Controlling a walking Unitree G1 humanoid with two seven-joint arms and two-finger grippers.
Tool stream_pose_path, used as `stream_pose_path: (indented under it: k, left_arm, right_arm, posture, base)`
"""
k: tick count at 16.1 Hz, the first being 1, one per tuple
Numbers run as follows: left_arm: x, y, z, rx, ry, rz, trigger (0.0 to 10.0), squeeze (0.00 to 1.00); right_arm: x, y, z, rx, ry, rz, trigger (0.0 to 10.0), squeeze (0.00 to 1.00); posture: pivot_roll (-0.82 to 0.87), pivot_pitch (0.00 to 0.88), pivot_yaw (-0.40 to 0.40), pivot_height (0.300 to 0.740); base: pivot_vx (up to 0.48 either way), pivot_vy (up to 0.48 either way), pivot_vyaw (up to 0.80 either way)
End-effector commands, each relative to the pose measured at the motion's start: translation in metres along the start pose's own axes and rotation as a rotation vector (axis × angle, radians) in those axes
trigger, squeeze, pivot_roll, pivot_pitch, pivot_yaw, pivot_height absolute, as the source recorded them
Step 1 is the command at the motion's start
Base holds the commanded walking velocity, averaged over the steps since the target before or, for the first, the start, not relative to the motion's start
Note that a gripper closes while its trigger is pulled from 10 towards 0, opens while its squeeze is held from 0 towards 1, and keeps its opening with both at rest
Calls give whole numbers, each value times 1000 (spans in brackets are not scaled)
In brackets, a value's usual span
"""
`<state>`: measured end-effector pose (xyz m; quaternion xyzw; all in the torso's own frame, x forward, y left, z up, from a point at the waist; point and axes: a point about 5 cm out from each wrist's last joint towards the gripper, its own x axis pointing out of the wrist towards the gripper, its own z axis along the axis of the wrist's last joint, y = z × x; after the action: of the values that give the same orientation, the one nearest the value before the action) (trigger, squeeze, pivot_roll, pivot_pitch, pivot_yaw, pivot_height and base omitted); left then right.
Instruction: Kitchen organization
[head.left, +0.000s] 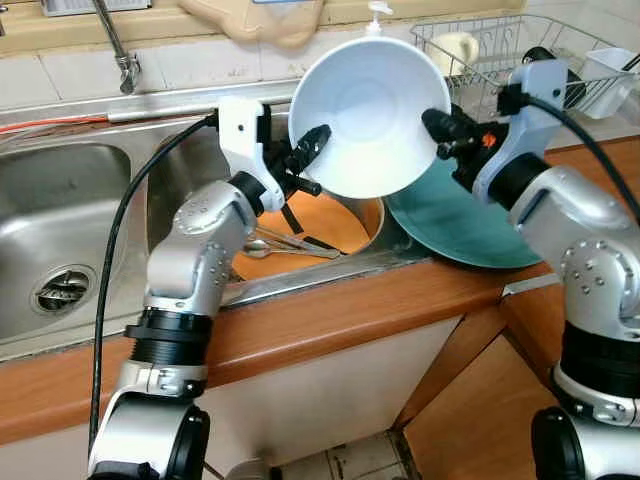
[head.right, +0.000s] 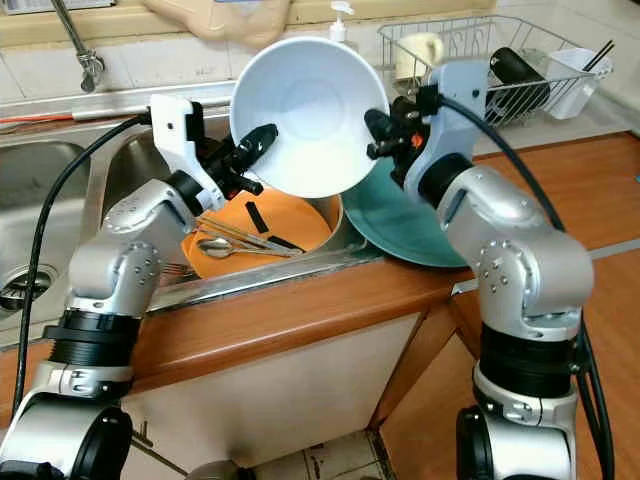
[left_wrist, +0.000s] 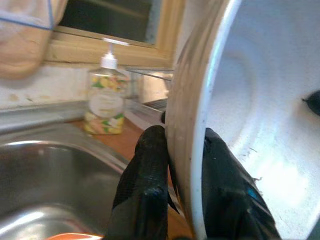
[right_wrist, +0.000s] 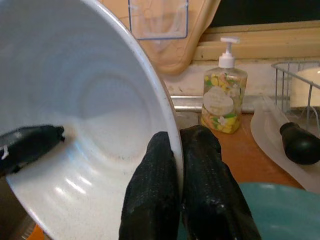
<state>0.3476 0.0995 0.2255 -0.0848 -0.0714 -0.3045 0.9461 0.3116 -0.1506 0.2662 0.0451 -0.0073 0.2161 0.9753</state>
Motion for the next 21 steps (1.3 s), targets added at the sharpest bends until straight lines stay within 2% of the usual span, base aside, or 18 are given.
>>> stream_pose_path:
  k: [1, 6, 7, 8, 9, 10, 11, 12, 14, 15, 16, 19, 20, 21]
  left_arm:
    - [4, -4, 1, 44, 7, 0, 0, 0]
    - [9, -14, 0, 129, -21, 30, 0, 0]
    - [9, -15, 2, 145, -34, 30, 0, 0]
    - [9, -15, 2, 145, -36, 29, 0, 0]
    - [9, -16, 3, 143, -48, 28, 0, 0]
    - [9, -16, 3, 142, -52, 30, 0, 0]
    - [8, -14, 4, 125, -59, 41, 0, 0]
    - [7, -11, 5, 111, -68, 57, 0, 0]
    - [3, -4, 7, 99, -78, 90, 0, 0]
    - [2, 0, 8, 93, -83, 103, 0, 0]
    - [0, 7, 10, 93, -88, 131, 0, 0]
    - [-8, 32, 10, 139, -59, 265, 0, 0]
    - [-12, 44, 6, 181, -17, 335, 0, 0]
    - [-14, 49, 3, 200, 11, 352, 0, 0]
  right_arm:
    - [-2, 8, 12, -28, -65, 27, 0, 0]
    - [0, 11, 9, -43, -52, 26, 235, 0]
    - [1, 11, 8, -44, -47, 27, 1843, 0]
    - [1, 12, 7, -47, -44, 28, 3961, 0]
    - [2, 12, 6, -57, -33, 29, 10000, 0]
    - [3, 12, 5, -63, -26, 18, 10000, 0]
    - [3, 12, 4, -53, -22, 22, 10000, 812]
    - [4, 13, 4, -49, -22, 34, 10000, 1000]
    - [3, 15, 2, -99, -4, 45, 10000, 1000]
    - [3, 16, 0, -118, 7, 54, 10000, 953]
    - [1, 19, -3, -153, 27, 84, 10000, 0]
    - [-5, 31, -16, -241, 101, 185, 10000, 0]
    - [-7, 33, -21, -269, 130, 202, 10000, 0]
    - [-8, 33, -25, -282, 153, 203, 10000, 0]
  posture:
    - [-88, 0, 41, 740]
    - [-87, 0, 39, 740]
    - [-87, 0, 39, 740]
    - [-83, 0, 36, 740]
    - [-83, 0, 36, 740]
    - [-80, 0, 33, 740]
    - [-80, 0, 33, 740]
    - [-76, 0, 34, 740]
    - [-74, 0, 35, 740]
    - [-74, 0, 36, 740]
    - [-75, 0, 36, 740]
    - [-82, 0, 40, 740]
    - [-83, 0, 40, 740]
    - [-83, 0, 38, 740]
  base:
    - [0, 0, 0]
    - [0, 0, 0]
    - [0, 0, 0]
    - [0, 0, 0]
    - [0, 0, 0]
    - [0, 0, 0]
    - [0, 0, 0]
    - [0, 0, 0]
    - [0, 0, 0]
    - [0, 0, 0]
    - [0, 0, 0]
    - [0, 0, 0]
    - [0, 0, 0]
    - [0, 0, 0]
